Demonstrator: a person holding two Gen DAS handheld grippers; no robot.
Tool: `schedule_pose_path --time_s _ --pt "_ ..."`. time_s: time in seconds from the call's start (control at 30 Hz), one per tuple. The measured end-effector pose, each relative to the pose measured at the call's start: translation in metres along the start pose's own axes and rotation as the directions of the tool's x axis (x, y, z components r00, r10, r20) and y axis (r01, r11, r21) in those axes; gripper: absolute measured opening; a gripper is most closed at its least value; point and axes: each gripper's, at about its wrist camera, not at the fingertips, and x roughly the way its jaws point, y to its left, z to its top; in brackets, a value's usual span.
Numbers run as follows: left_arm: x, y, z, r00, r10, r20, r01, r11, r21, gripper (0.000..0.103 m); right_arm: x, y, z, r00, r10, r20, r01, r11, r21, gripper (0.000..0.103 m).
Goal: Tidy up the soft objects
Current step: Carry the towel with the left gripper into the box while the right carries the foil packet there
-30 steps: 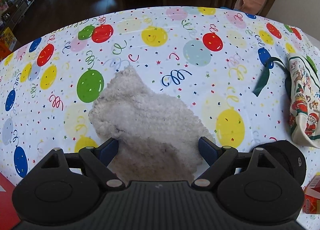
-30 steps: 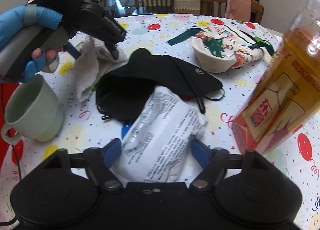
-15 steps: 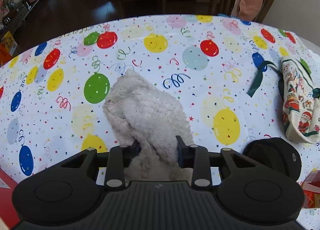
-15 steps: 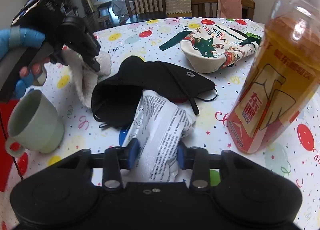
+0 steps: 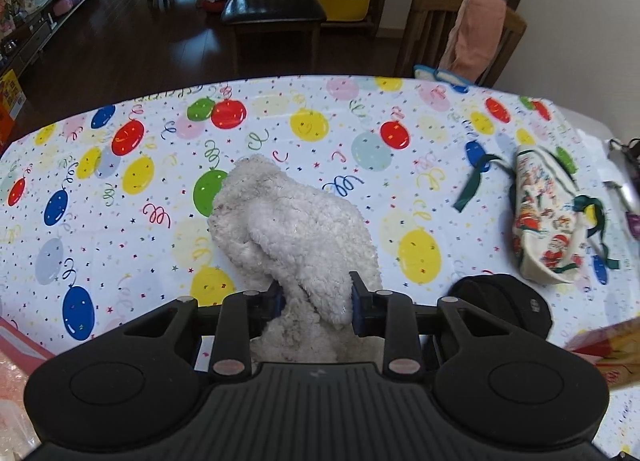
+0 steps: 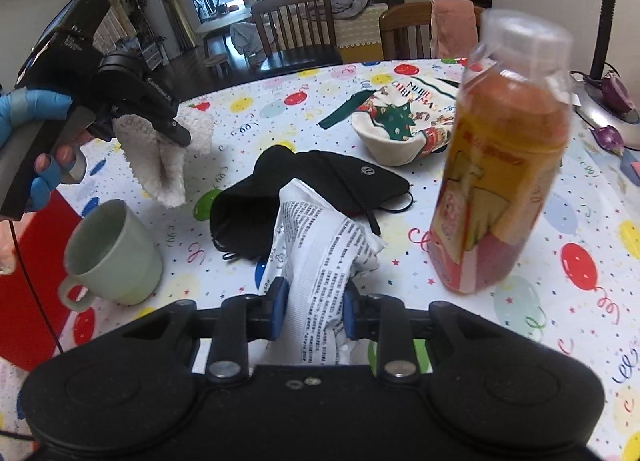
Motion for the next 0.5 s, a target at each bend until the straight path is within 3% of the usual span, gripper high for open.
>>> schedule_pose_path --time_s 0.5 --pt "-0.096 0.029 -0.023 0.993 -0.097 0.07 0.095 0.995 0.032 0.03 -0.066 0.025 0.009 0.997 0.068 0.033 -0.067 0.997 -0.024 0.026"
